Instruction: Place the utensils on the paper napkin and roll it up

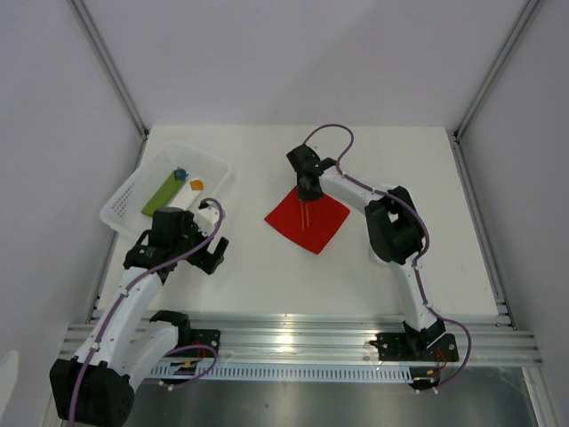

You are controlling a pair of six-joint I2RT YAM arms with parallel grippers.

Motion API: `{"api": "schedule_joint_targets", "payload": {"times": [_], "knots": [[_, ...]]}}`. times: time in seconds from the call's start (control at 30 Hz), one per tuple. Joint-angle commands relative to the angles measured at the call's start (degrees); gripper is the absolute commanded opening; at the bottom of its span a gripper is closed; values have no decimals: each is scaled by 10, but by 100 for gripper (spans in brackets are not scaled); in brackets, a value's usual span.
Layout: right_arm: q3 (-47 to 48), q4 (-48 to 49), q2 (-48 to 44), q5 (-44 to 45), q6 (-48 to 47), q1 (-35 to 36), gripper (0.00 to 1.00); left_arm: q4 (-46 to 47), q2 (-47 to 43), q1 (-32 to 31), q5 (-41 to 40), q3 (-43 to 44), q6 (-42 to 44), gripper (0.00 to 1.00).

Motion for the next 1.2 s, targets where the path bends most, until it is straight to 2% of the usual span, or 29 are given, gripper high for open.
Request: {"api": "schedule_joint_targets", "payload": {"times": [0.0, 0.4, 0.67, 1.17], "knots": [[24, 5, 12, -4, 16, 0, 0, 16, 1, -4, -2, -2, -4, 99], [15, 5, 11, -23, 25, 0, 0, 17, 5, -4, -4, -4, -4, 100], [-2, 10, -22, -37, 28, -11, 0, 18, 5, -4, -4, -2, -4, 99], [-16, 19, -9, -45, 33, -15, 0, 19, 7, -4, -5, -3, -4, 99]]}}
